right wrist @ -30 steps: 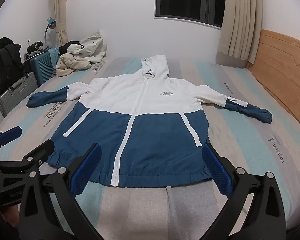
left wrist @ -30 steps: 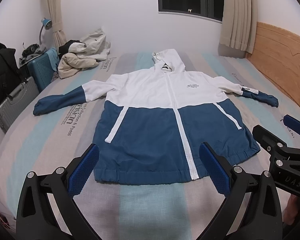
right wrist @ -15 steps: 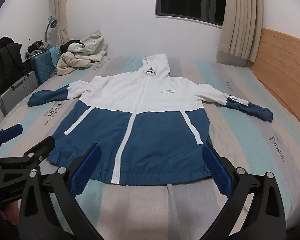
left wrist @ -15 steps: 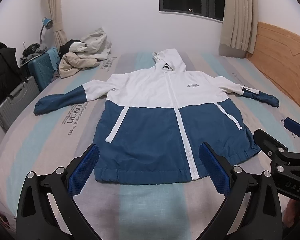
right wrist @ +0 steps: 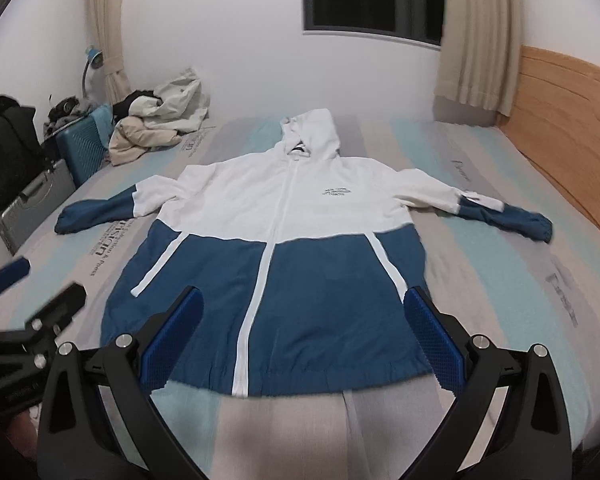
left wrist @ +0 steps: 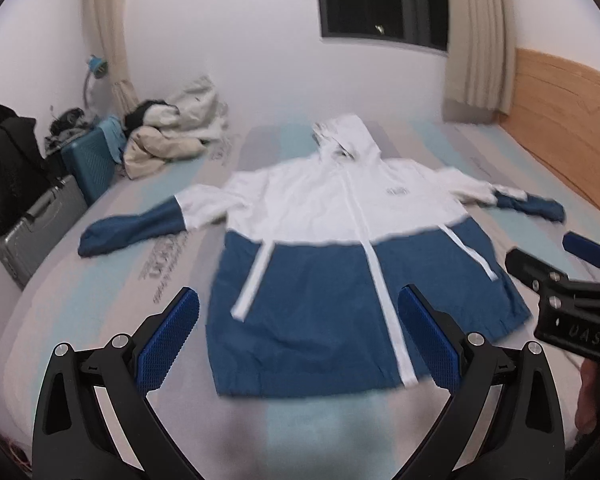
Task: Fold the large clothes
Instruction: 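Move the right tool to the blue sleeve cuff and close on it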
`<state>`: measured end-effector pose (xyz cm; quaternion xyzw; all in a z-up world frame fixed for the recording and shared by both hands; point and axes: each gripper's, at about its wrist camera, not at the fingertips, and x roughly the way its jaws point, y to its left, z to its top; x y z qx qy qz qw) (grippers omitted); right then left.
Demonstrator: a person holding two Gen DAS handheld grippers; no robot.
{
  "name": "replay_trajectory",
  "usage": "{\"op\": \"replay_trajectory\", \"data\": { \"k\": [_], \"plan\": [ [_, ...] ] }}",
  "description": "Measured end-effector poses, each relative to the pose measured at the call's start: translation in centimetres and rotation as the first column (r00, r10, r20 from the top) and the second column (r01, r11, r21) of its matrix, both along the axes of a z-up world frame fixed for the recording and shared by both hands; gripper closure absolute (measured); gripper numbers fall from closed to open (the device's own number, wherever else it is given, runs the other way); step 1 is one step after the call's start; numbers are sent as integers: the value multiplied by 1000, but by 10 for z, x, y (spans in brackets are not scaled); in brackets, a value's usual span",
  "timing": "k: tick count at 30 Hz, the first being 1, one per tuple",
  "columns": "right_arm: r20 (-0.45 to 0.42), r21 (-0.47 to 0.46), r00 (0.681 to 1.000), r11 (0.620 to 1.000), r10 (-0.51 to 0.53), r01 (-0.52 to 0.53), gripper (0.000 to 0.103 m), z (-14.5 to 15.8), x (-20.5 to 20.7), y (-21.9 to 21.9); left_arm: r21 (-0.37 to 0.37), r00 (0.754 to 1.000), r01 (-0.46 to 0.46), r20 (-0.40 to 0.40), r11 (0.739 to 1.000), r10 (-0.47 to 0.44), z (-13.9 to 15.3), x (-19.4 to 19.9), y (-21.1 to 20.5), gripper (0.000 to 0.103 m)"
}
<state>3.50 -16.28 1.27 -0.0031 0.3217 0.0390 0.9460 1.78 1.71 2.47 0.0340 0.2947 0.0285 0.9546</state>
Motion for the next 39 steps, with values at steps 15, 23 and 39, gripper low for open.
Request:
{"op": "replay_trajectory", "data": {
  "k": [15, 23, 39],
  "plan": [
    [-162, -14, 986, 999, -48, 46, 7, 84, 96, 2, -73, 986, 42, -156, 996, -53, 100, 109, 25, 6],
    [-237, -19, 957, 985, -169, 169, 7, 95, 150, -45, -116, 980, 22, -194, 993, -44, 121, 185, 27, 6],
    [-341, 2, 915, 973, -215, 229, 7, 3, 302, -283, -150, 953, -123, -293, 981, 74, 20, 354, -39, 6]
  ]
}}
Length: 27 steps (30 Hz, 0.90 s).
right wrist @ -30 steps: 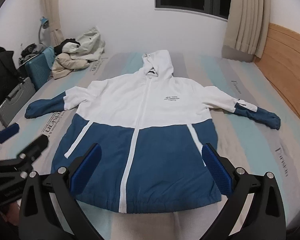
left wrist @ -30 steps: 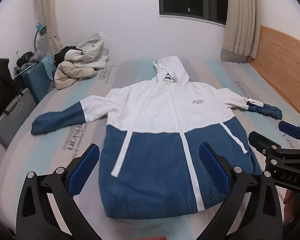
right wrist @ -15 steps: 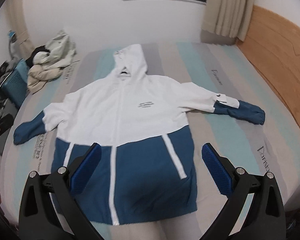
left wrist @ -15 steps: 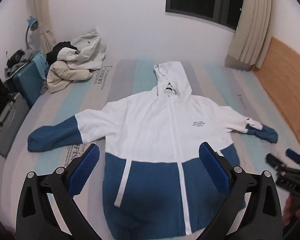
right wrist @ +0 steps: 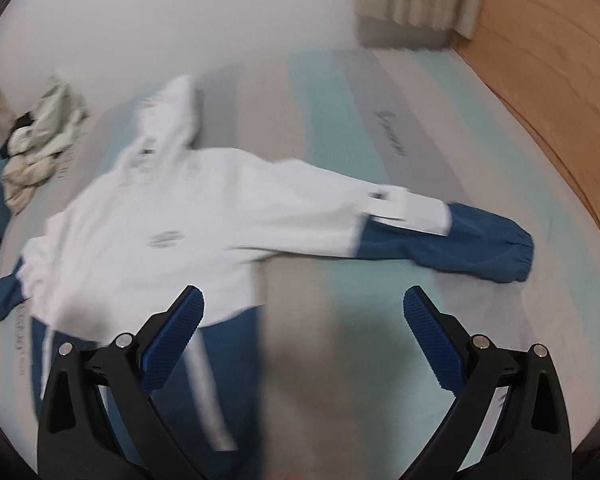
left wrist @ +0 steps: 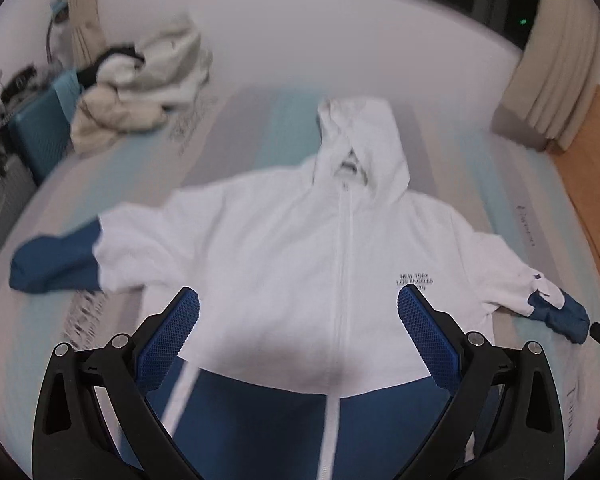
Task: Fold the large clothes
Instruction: 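Move the right tool to the blue sleeve cuff and close on it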
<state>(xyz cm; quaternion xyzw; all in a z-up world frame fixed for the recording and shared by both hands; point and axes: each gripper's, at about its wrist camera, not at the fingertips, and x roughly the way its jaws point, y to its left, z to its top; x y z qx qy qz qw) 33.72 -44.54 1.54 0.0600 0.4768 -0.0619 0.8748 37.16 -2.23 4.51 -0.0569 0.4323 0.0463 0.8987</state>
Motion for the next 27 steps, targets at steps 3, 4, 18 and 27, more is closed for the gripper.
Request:
{"op": "replay_trajectory", "data": {
  "k": [3, 4, 18, 27],
  "plan": [
    [-73, -48, 996, 998, -44, 40, 7, -34, 18, -64, -12, 1000, -6, -6, 1000, 6, -12, 17, -7, 6],
    [-86, -63, 995, 997, -50, 45, 7, -42, 22, -81, 9, 1000, -9, -14, 1000, 9, -18, 26, -10, 6],
    [-181, -143, 953, 965, -243, 219, 7, -120, 22, -254, 77, 989, 29, -145, 997, -17, -102, 108, -19, 6],
    [-242, 21, 908, 933, -343, 358, 24, -141, 21, -331, 112, 978, 78, -202, 991, -54, -141, 148, -18, 6]
  ]
}}
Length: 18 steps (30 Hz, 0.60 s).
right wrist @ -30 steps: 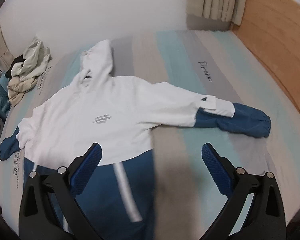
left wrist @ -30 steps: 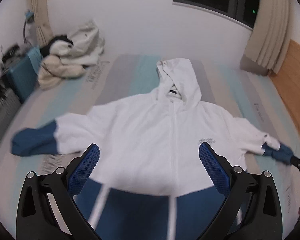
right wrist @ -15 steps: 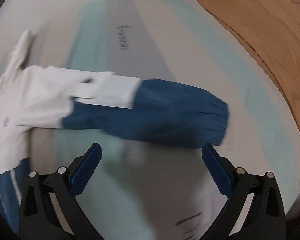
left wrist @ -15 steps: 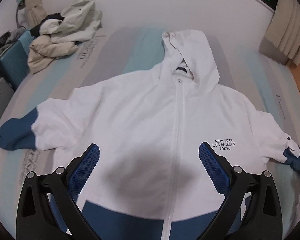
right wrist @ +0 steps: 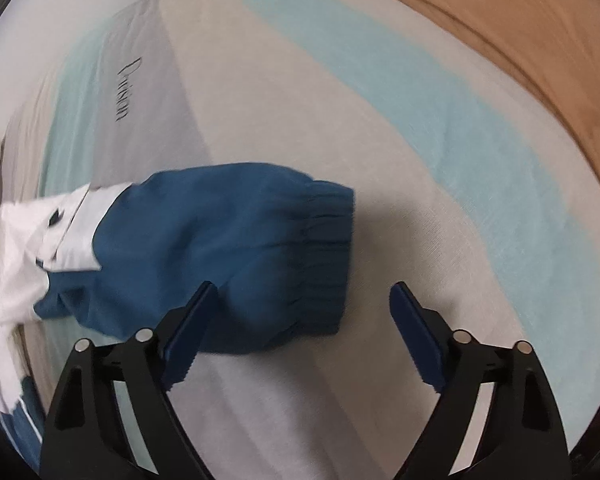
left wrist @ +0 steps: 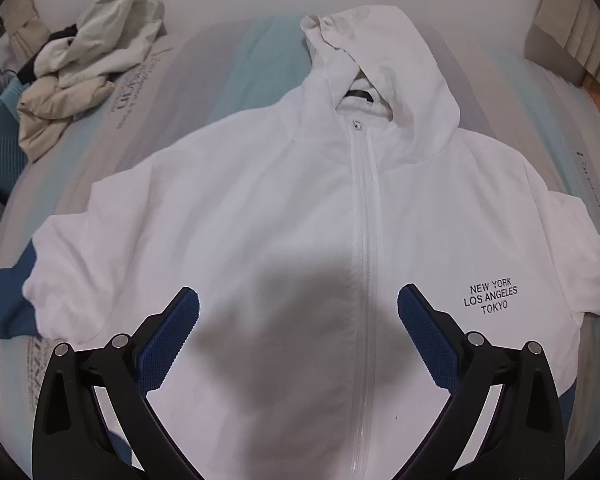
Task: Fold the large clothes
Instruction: 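Move the right tool to the blue sleeve cuff and close on it, then carry the held blue cuff across the jacket body toward the other sleeve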
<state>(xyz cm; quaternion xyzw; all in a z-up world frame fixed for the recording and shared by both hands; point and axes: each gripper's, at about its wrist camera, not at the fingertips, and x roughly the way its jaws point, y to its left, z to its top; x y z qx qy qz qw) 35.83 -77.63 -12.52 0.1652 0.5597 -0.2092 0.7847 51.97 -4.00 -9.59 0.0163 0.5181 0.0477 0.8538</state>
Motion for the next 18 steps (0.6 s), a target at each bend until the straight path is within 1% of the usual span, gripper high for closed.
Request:
{"op": "replay_trajectory", "data": {
  "k": [2, 3, 4, 6, 9, 10, 12, 13, 14, 15, 18],
  "plan": [
    [-6, 40, 1000, 999, -11, 12, 28, -4, 5, -8, 20, 1000, 11, -4, 1000, -11, -5, 4, -1, 6],
    [-10, 69, 1000, 997, -18, 19, 35, -6, 6, -13, 30, 1000, 25, -6, 999, -25, -9, 7, -1, 6],
    [-12, 93, 1000, 995, -21, 22, 39, -8, 7, -16, 35, 1000, 30, -11, 999, -29, -11, 10, -1, 6],
    [-14, 134, 1000, 991, -20, 22, 50, -12, 9, -21, -4, 999, 23, -26, 1000, -23, -16, 15, 6, 6],
    [-27, 170, 999, 985, -35, 39, 57, -21, 12, -26, -22, 999, -1, -36, 1000, 0, -23, 22, 14, 6],
    [-33, 169, 999, 985, -37, 42, 57, -17, 12, -24, -18, 999, -9, -40, 1000, 8, -25, 24, 16, 6],
    [-52, 171, 997, 984, -48, 56, 64, -21, 13, -24, -21, 999, -28, -46, 999, 27, -30, 26, 22, 6],
    [-59, 167, 997, 984, -50, 59, 65, -21, 13, -23, -19, 998, -31, -46, 999, 30, -31, 26, 24, 6],
    [-65, 151, 996, 987, -52, 62, 71, -21, 15, -22, -18, 998, -31, -46, 999, 30, -32, 26, 25, 6],
    [-67, 154, 996, 986, -55, 65, 72, -22, 15, -22, -13, 998, -28, -48, 1000, 27, -33, 26, 26, 6],
    [-80, 122, 995, 990, -58, 68, 77, -17, 12, -18, -1, 999, -17, -50, 1000, 17, -35, 24, 27, 6]
  ]
}}
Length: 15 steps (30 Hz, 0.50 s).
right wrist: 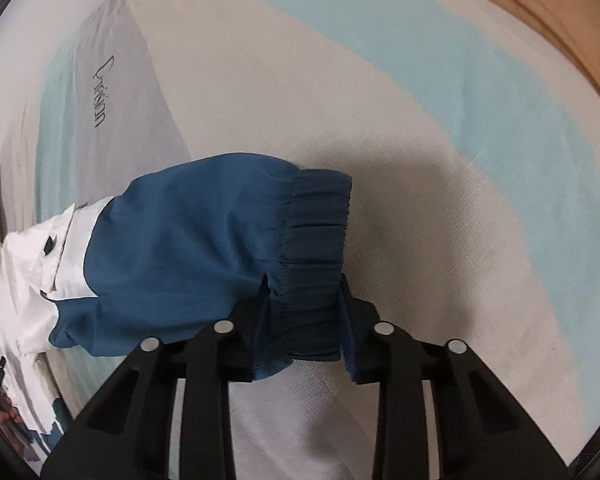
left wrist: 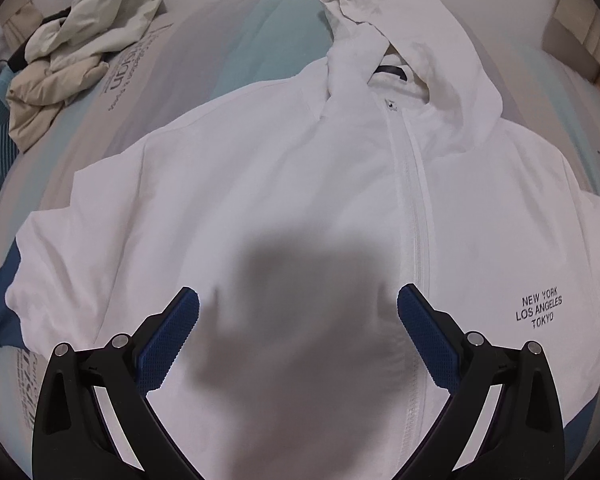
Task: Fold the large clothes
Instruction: 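Carry the held blue cuff across the jacket body toward the other sleeve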
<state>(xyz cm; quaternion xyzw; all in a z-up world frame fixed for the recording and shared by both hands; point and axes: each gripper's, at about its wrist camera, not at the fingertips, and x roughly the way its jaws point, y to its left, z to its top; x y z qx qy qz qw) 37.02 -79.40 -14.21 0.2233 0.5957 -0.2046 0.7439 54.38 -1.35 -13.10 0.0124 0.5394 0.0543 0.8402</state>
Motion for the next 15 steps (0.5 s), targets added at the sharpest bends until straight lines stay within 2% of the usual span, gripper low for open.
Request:
{"op": "replay_trajectory", "data": {
  "k": [6, 12, 15],
  "plan": [
    [-7, -65, 1000, 998, -10, 10, 77, 18, 7, 19, 6, 1000, 7, 0, 1000, -7, 2, -4, 0, 6],
    [-3, -125, 1000, 992, 27, -28, 78, 33, 9, 29, 16, 1000, 30, 6, 999, -30, 11, -6, -2, 6],
    [5, -197, 999, 980, 36, -35, 78, 46, 7, 39, 15, 1000, 19, 5, 1000, -20, 10, -7, 3, 6]
  ]
}}
